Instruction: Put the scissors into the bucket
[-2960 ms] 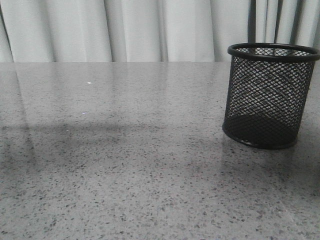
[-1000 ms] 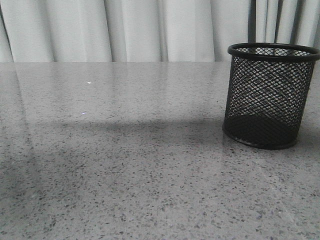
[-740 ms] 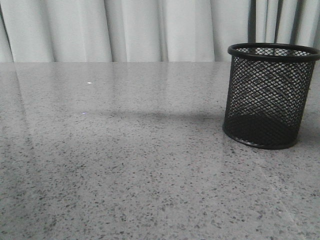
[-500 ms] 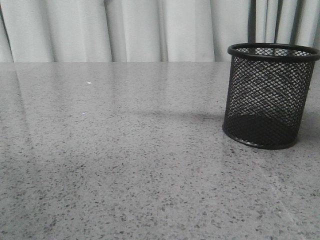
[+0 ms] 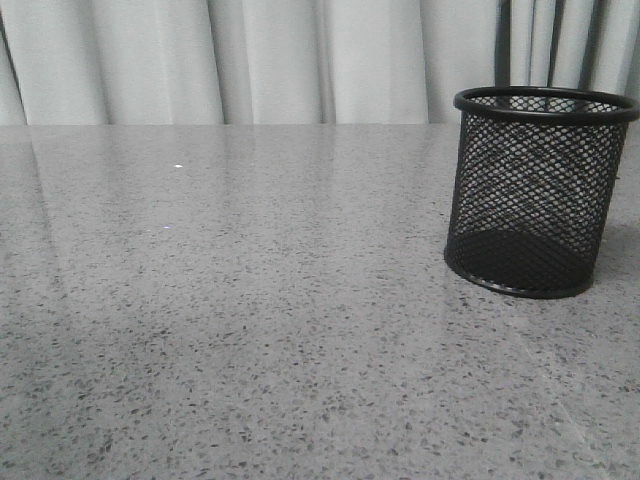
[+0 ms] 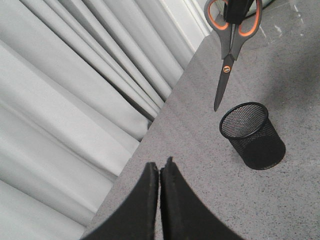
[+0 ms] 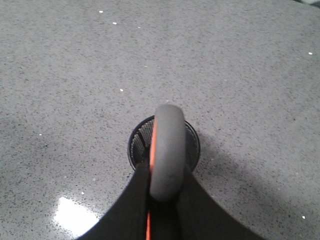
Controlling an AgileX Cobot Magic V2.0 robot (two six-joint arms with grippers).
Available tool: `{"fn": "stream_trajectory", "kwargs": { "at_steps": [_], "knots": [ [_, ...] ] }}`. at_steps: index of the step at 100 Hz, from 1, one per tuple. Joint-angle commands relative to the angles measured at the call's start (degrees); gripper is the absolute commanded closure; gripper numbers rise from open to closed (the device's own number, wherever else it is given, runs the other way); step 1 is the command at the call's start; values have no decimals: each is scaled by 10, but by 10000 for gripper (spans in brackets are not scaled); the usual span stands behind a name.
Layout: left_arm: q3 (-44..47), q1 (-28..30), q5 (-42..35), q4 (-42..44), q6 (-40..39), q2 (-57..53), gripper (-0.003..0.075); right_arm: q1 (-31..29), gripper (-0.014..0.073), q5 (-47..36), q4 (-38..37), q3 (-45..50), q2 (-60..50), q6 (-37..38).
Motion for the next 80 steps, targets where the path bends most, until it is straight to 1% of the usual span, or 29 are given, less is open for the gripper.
{"fn": "stream_trajectory", "kwargs": {
  "at_steps": [1,36,70,77,80],
  "knots": [
    [-6,-5,-44,-25,-9,3,740,-4,652,18,-3,-17,-2,4],
    [4,-5,-33,-46,-11,3,740,-4,652,18,-12,40,43,4],
    [4,-5,-45,-46,-11,3,740,-4,652,6,-16,40,97,4],
    [4,-5,-51,-46,-11,3,740,-4,625,-1,-16,40,109,4],
    [4,-5,-53,-46,-11,3,740,-4,593,-2,-16,40,114,4]
  ]
}}
